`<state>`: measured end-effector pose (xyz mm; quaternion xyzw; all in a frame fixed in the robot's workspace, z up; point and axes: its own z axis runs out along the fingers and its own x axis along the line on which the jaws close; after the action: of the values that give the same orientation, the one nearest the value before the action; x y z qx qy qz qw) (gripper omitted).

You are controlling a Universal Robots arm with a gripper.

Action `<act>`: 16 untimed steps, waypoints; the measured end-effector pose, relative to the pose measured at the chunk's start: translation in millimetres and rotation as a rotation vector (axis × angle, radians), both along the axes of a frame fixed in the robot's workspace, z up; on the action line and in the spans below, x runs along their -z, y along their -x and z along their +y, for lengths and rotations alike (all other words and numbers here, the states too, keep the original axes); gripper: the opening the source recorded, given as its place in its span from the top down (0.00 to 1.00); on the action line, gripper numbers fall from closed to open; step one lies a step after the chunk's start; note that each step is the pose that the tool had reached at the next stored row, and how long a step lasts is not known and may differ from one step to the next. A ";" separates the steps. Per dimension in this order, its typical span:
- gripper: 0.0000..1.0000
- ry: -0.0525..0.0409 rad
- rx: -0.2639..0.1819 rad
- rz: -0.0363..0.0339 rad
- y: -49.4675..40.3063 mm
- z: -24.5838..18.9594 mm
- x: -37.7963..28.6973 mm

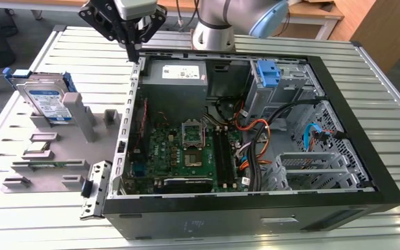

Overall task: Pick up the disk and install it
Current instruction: 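Reach for the disk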

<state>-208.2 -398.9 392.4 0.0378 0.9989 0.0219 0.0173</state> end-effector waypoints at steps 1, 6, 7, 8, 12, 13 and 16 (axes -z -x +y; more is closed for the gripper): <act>0.89 0.0001 0.000 0.0000 1.2 0.0 0.0; 0.89 0.0000 0.000 -0.0007 7.7 0.0 0.0; 0.89 0.0000 0.000 -0.0009 9.2 0.0 0.0; 0.89 0.0000 0.000 -0.0011 10.5 0.0 0.1; 0.89 0.0000 0.000 -0.0018 15.8 0.0 0.1; 0.89 0.0000 0.000 -0.0020 17.1 0.0 0.1; 0.89 0.0001 0.000 -0.0024 21.2 0.0 0.1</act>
<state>-229.4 -398.9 392.4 0.0378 0.9989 0.0219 0.0185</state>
